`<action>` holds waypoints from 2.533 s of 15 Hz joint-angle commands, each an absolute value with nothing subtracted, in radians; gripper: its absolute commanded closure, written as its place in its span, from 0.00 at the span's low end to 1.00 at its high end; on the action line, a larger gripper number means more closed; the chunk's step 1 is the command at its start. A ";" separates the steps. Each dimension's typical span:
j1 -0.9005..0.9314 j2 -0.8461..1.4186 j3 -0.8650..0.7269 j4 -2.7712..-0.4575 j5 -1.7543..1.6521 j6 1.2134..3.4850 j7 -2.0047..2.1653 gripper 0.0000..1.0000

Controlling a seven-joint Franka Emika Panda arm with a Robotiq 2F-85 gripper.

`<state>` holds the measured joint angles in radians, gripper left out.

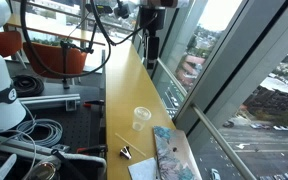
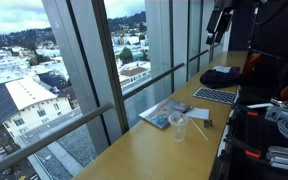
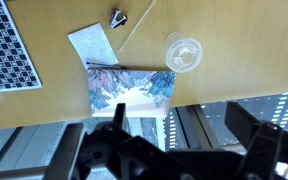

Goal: Put the straw inside the plastic cup

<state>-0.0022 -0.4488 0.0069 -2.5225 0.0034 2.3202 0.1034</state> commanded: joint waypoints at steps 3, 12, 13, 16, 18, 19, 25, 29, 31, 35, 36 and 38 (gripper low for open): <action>-0.016 -0.434 0.008 -2.521 0.003 2.336 0.106 0.00; -0.121 -0.115 0.035 -2.591 -0.014 2.827 0.442 0.00; -0.136 -0.068 0.046 -2.591 -0.044 2.885 0.511 0.00; -0.189 0.070 0.044 -2.565 -0.236 2.996 0.754 0.00; -0.163 0.140 -0.027 -2.529 -0.398 3.009 0.918 0.00; -0.141 0.173 -0.057 -2.503 -0.460 2.998 0.987 0.00; -0.123 0.381 -0.043 -2.383 -0.480 2.992 1.000 0.00; -0.072 0.435 -0.026 -2.347 -0.451 2.939 1.079 0.00; -0.043 0.443 -0.036 -2.350 -0.455 2.917 1.126 0.00; 0.119 0.471 -0.151 -2.351 -0.252 2.898 1.039 0.00; 0.136 0.482 -0.159 -2.350 -0.229 2.904 1.026 0.00; 0.155 0.499 -0.167 -2.344 -0.191 2.903 0.995 0.00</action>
<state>0.1126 0.4721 -0.1371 -2.3627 -0.2583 2.9173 1.0474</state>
